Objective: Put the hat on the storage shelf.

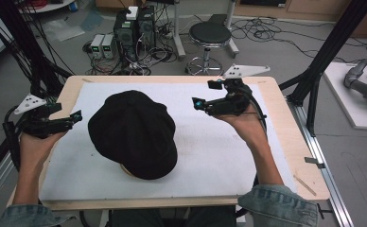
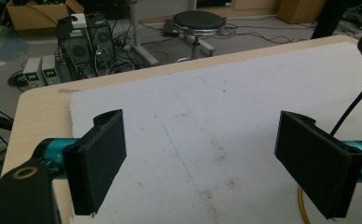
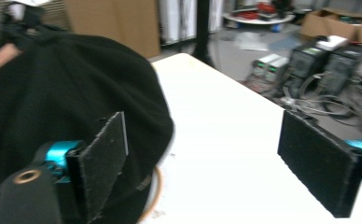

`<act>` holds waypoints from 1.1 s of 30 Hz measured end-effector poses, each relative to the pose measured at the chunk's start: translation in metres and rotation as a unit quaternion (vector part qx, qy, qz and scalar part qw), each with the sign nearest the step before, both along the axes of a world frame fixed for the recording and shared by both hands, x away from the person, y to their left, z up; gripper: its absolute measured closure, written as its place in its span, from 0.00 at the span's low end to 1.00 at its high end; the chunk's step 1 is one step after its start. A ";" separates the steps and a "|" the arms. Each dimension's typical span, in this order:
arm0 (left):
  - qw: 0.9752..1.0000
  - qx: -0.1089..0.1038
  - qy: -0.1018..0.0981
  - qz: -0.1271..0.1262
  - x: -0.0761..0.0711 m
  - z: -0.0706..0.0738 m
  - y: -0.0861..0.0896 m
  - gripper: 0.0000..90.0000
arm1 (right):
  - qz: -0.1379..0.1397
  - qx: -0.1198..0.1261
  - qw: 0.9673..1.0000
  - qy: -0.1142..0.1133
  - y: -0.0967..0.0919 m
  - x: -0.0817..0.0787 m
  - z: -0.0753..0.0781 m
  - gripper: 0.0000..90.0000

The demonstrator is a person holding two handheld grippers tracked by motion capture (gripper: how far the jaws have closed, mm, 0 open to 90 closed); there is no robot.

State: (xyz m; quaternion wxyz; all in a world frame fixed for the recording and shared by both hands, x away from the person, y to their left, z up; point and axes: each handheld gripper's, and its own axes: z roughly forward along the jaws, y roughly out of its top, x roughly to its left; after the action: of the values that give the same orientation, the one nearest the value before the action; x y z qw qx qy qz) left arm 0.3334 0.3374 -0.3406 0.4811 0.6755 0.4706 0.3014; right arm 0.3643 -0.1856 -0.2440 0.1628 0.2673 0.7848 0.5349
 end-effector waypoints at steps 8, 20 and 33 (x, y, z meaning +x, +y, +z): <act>1.000 0.002 -0.001 -0.003 0.000 -0.001 -0.003 0.19 | -0.059 -0.010 0.998 -0.008 -0.029 -0.005 -0.020 0.13; 1.000 0.005 0.002 -0.005 0.001 -0.003 -0.004 0.19 | -0.130 0.001 0.991 0.021 -0.067 -0.009 -0.055 0.13; 1.000 0.011 0.004 0.004 0.003 -0.009 -0.007 0.19 | -0.176 -0.001 0.984 0.039 -0.089 -0.012 -0.085 0.13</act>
State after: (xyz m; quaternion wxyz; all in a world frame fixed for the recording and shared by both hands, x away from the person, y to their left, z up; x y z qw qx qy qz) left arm 0.3367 0.3308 -0.3494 0.4702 0.6799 0.4724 0.3056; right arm 0.3525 -0.2746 -0.3289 0.2234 0.4219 0.7317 0.4865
